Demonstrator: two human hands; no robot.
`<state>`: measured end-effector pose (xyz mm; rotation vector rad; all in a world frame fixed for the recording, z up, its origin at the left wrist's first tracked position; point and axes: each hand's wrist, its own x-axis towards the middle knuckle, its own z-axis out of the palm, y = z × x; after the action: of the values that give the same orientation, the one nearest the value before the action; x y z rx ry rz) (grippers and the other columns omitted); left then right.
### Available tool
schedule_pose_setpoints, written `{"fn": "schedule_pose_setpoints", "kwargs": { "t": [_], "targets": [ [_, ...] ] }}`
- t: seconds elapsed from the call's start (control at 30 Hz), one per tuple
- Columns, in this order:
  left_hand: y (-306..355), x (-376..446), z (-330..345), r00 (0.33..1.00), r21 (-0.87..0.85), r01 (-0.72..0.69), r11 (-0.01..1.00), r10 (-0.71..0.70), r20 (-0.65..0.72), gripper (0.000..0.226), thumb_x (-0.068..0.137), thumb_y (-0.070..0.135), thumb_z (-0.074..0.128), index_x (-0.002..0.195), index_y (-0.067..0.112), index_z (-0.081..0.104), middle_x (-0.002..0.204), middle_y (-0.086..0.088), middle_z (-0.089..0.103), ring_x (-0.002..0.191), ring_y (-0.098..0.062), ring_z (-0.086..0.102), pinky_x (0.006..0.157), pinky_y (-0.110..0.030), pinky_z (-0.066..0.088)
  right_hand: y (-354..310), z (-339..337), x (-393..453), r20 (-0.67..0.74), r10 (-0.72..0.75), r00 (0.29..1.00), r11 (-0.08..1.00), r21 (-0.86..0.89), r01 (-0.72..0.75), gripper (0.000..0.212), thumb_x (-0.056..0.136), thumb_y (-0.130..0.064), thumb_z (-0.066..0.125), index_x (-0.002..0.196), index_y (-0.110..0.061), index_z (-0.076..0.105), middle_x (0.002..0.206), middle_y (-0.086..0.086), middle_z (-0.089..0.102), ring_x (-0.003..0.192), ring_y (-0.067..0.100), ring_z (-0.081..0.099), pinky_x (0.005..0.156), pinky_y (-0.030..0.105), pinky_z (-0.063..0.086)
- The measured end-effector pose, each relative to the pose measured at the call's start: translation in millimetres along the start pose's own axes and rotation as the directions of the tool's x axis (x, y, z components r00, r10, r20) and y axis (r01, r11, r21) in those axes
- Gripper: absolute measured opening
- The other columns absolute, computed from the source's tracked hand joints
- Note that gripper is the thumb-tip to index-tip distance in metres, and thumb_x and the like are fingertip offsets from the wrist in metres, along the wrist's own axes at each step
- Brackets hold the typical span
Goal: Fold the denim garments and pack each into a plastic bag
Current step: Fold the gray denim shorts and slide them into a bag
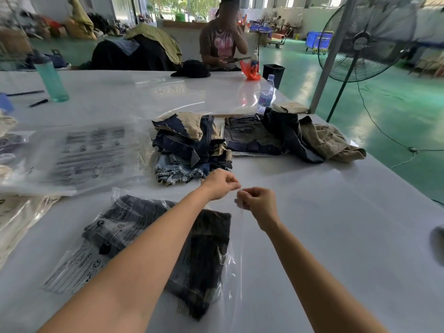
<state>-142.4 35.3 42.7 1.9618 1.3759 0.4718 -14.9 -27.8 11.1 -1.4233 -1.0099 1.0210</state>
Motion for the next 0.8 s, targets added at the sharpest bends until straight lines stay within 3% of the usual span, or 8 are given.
{"fn": "schedule_pose_setpoints", "kwargs": {
  "t": [0.1, 0.2, 0.33, 0.5, 0.6, 0.67, 0.73, 0.8],
  "targets": [
    [3, -7, 2, 0.999, -0.013, -0.035, 0.999, 0.035, -0.003, 0.006, 0.087, 0.026, 0.067, 0.084, 0.021, 0.068, 0.078, 0.008, 0.062, 0.086, -0.016, 0.059, 0.082, -0.033, 0.048, -5, 0, -7, 0.005, -0.011, 1.0, 1.0, -0.015, 0.011, 0.012, 0.084, -0.005, 0.069, 0.072, -0.008, 0.069, 0.068, 0.016, 0.068, 0.065, 0.026, 0.068, 0.071, 0.037, 0.06],
    [5, -13, 2, 0.988, 0.067, -0.028, 0.997, 0.038, -0.151, 0.012, 0.087, 0.031, 0.066, 0.076, 0.028, 0.062, 0.075, 0.012, 0.061, 0.082, -0.015, 0.058, 0.086, -0.036, 0.045, -13, 2, -13, 0.026, 0.006, 1.0, 0.998, -0.059, -0.005, 0.015, 0.085, -0.005, 0.068, 0.071, -0.005, 0.066, 0.068, 0.019, 0.066, 0.064, 0.026, 0.068, 0.069, 0.038, 0.059],
    [14, -15, -17, 0.94, -0.006, -0.027, 1.0, 0.023, -0.34, 0.013, 0.091, 0.031, 0.061, 0.088, 0.019, 0.064, 0.09, -0.001, 0.068, 0.09, -0.025, 0.061, 0.089, -0.042, 0.047, -19, -3, -38, 0.113, 0.072, 0.991, 0.987, -0.153, -0.054, 0.015, 0.085, -0.004, 0.067, 0.07, -0.002, 0.063, 0.069, 0.019, 0.067, 0.065, 0.029, 0.067, 0.065, 0.038, 0.059],
    [16, -10, -47, 0.825, -0.035, -0.023, 0.999, -0.001, -0.565, 0.014, 0.094, 0.028, 0.057, 0.083, 0.021, 0.059, 0.077, 0.007, 0.06, 0.081, -0.019, 0.056, 0.093, -0.044, 0.043, 19, -15, -124, 0.262, 0.28, 0.924, 0.934, -0.296, -0.199, 0.018, 0.083, -0.001, 0.064, 0.066, -0.005, 0.06, 0.065, 0.018, 0.064, 0.056, 0.024, 0.061, 0.058, 0.033, 0.054],
    [15, -9, -48, 0.739, -0.084, 0.037, 0.996, -0.084, -0.668, 0.016, 0.095, 0.029, 0.054, 0.089, 0.016, 0.061, 0.085, 0.003, 0.064, 0.085, -0.019, 0.056, 0.09, -0.036, 0.036, 46, -20, -179, 0.25, 0.331, 0.91, 0.883, -0.423, -0.205, 0.021, 0.074, -0.014, 0.071, 0.058, -0.012, 0.058, 0.058, 0.003, 0.063, 0.057, 0.011, 0.061, 0.062, 0.025, 0.052],
    [17, -12, -44, 0.813, -0.073, 0.048, 0.996, -0.081, -0.576, 0.017, 0.095, 0.028, 0.055, 0.097, 0.013, 0.062, 0.095, -0.002, 0.066, 0.089, -0.018, 0.056, 0.091, -0.032, 0.036, 58, -19, -219, 0.131, 0.12, 0.984, 0.859, -0.511, -0.036, 0.029, 0.068, -0.024, 0.073, 0.054, -0.016, 0.049, 0.051, -0.009, 0.05, 0.054, -0.002, 0.053, 0.055, 0.01, 0.042],
    [21, -27, -41, 0.897, -0.176, -0.032, 0.984, -0.049, -0.44, 0.023, 0.093, 0.025, 0.058, 0.111, 0.009, 0.056, 0.107, -0.007, 0.061, 0.098, -0.02, 0.057, 0.089, -0.034, 0.047, 59, -27, -235, 0.105, -0.1, 0.989, 0.815, -0.562, 0.142, 0.033, 0.066, -0.027, 0.07, 0.052, -0.018, 0.041, 0.049, -0.007, 0.041, 0.049, -0.004, 0.049, 0.05, 0.007, 0.034],
    [17, -57, -40, 0.89, -0.234, -0.055, 0.971, -0.058, -0.452, 0.036, 0.092, 0.027, 0.06, 0.119, 0.008, 0.047, 0.107, -0.004, 0.055, 0.089, -0.014, 0.057, 0.071, -0.018, 0.048, 40, -38, -202, 0.176, -0.05, 0.983, 0.772, -0.618, 0.15, 0.039, 0.073, -0.034, 0.073, 0.054, -0.013, 0.046, 0.047, -0.008, 0.044, 0.047, -0.002, 0.049, 0.05, 0.007, 0.035]
  ]
}}
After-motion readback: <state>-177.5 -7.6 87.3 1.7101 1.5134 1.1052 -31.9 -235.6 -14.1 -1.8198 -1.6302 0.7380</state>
